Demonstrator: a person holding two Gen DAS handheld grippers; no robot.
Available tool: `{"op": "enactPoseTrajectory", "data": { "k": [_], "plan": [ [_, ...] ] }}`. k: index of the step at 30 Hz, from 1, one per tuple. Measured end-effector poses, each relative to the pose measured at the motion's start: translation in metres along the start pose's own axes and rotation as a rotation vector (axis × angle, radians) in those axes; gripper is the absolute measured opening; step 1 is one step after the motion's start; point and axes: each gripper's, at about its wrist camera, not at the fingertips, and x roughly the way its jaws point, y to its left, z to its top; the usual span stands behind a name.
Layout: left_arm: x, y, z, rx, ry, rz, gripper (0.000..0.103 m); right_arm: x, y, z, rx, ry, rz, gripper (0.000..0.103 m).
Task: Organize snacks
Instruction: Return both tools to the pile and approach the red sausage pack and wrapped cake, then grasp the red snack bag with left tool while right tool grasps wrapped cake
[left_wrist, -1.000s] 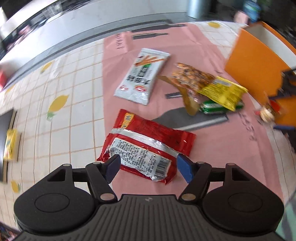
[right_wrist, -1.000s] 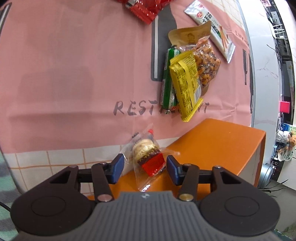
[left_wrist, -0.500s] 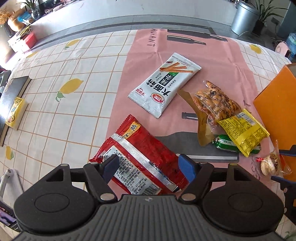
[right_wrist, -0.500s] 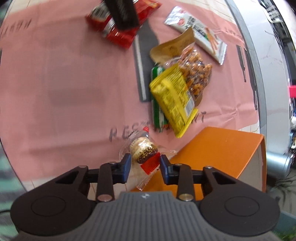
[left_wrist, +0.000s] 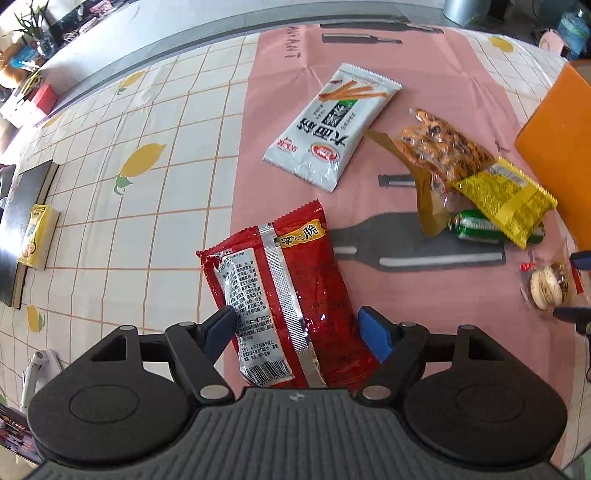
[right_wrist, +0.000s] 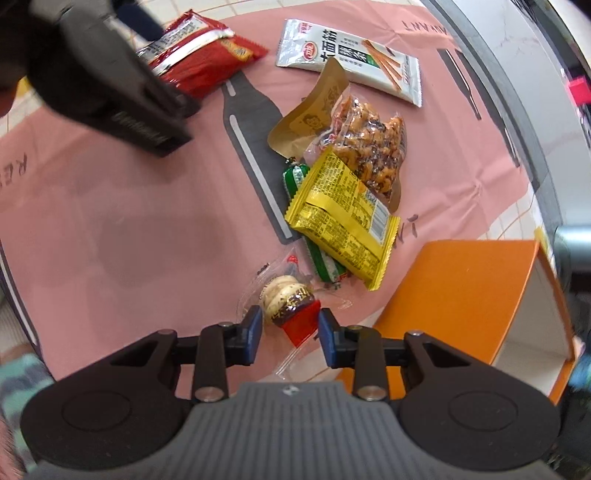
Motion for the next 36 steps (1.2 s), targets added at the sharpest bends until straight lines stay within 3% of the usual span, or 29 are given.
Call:
{"op": "enactPoseTrajectory", "data": {
  "k": [7, 11, 17, 22, 28, 32, 36],
  "plan": [
    [-0.005, 0.013, -0.033, 0.134, 0.039, 0.049, 0.088, -0.011, 0.016, 0.000, 0.111, -0.051, 0.146, 0.026],
    [-0.005, 0.015, -0.047, 0.208, 0.051, 0.103, 0.088, -0.013, 0.024, 0.004, 0.144, -0.078, 0.176, 0.026],
    [-0.017, 0.038, -0.054, 0.045, -0.033, -0.018, 0.089, -0.011, 0.024, 0.004, 0.165, -0.091, 0.157, 0.027],
    [-0.021, 0.057, -0.051, -0.113, -0.057, -0.106, 0.089, -0.004, 0.022, -0.001, 0.175, -0.075, 0.146, 0.027],
    [-0.023, 0.071, -0.048, -0.207, -0.065, -0.127, 0.089, 0.004, 0.022, -0.003, 0.193, -0.057, 0.143, 0.027],
    [-0.019, 0.077, -0.045, -0.211, -0.051, -0.129, 0.090, 0.003, 0.020, 0.001, 0.217, -0.072, 0.153, 0.036],
    [-0.017, 0.069, -0.044, -0.088, -0.040, -0.118, 0.090, 0.000, 0.017, 0.005, 0.236, -0.092, 0.165, 0.039]
  ]
}}
